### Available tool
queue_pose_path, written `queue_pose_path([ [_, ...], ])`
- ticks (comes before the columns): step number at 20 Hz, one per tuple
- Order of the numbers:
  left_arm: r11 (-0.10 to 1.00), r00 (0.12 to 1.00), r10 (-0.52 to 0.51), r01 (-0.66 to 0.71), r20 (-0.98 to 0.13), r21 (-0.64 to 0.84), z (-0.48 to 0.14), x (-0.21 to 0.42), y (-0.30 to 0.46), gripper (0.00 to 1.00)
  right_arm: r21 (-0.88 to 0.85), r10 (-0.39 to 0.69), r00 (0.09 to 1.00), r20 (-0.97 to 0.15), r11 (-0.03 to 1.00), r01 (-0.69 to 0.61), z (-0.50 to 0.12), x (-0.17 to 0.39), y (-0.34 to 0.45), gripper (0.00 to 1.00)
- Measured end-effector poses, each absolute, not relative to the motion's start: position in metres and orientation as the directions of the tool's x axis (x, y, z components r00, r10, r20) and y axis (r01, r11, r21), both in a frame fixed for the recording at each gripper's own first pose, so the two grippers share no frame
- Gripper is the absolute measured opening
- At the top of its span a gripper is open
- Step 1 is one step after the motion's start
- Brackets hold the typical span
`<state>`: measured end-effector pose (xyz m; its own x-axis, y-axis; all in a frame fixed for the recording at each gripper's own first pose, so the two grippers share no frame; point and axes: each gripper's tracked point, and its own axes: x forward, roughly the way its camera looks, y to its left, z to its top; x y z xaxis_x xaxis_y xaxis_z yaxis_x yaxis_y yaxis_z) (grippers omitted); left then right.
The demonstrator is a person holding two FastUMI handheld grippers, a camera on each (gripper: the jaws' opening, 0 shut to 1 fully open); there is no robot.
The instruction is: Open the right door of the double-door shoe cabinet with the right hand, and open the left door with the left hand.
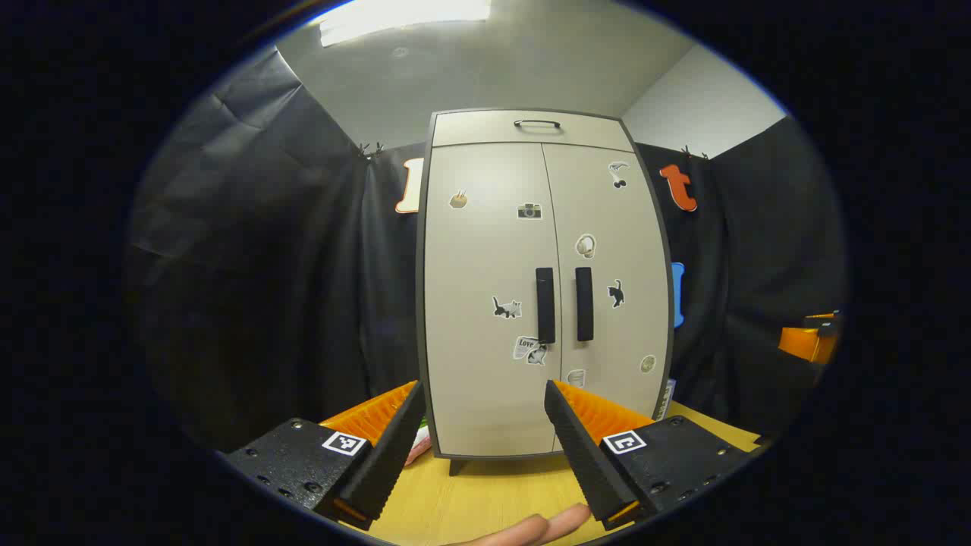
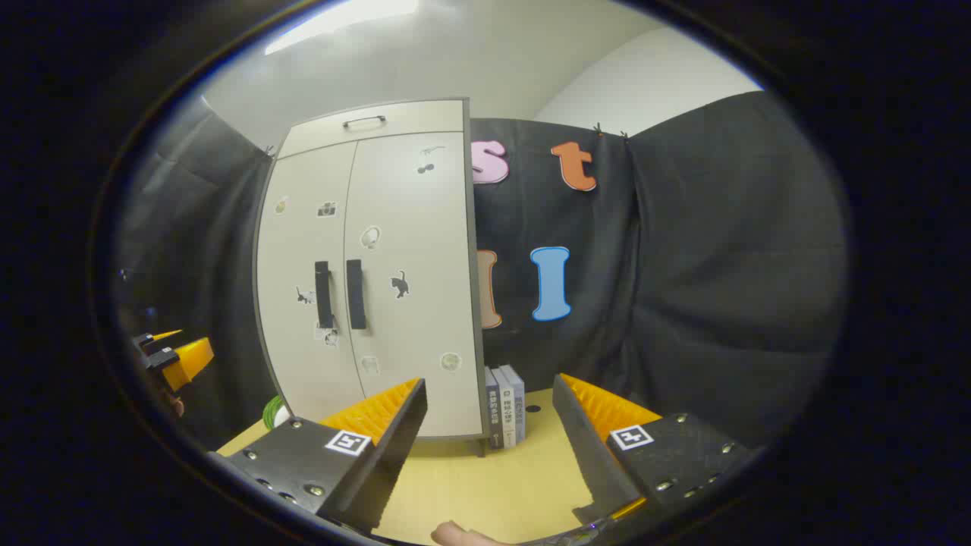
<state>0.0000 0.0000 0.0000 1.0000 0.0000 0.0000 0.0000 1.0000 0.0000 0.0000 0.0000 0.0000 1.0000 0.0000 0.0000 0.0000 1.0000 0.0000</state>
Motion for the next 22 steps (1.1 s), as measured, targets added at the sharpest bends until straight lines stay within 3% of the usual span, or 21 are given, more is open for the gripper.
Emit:
queue_pose_path([
  [3, 1.0, 1.0, -0.012, 0.012, -0.003, -0.023, 0.001, 0.001, -0.002, 0.98, 0.003, 0.012, 1.0, 0.014, 1.0, -0.012, 0.004, -0.002, 0.003, 0.99],
  [4, 1.0, 1.0, -0.017, 0.017, 0.007, -0.025, 0.003, 0.002, -0.002, 0.98, 0.005, 0.018, 1.0, 0.017, 1.0, -0.018, 0.004, -0.003, 0.005, 0.94],
  [14, 0.999, 0.999, -0.024, 0.025, 0.027, -0.038, 0.003, 0.003, 0.002, 0.99, -0.034, 0.041, 0.999, 0.026, 0.999, -0.04, 0.0, -0.001, 0.02, 0.99],
  [16, 0.998, 0.999, -0.033, 0.034, 0.017, -0.053, -0.004, 0.004, 0.003, 0.99, -0.039, 0.058, 0.998, 0.028, 0.998, -0.057, -0.001, 0.005, 0.029, 0.94],
  [17, 0.998, 0.999, -0.039, 0.039, 0.013, -0.059, -0.007, 0.007, 0.003, 0.99, -0.037, 0.063, 0.998, 0.029, 0.997, -0.062, 0.0, 0.01, 0.033, 0.99],
  [19, 0.997, 0.999, -0.04, 0.04, 0.009, -0.065, -0.012, 0.011, 0.006, 0.99, -0.029, 0.077, 0.997, 0.025, 0.997, -0.077, -0.002, 0.021, 0.043, 0.94],
  [22, 0.997, 0.999, -0.049, 0.049, 0.002, -0.061, -0.022, 0.014, 0.009, 0.99, -0.033, 0.109, 0.994, 0.012, 0.994, -0.108, -0.004, 0.048, 0.065, 0.99],
])
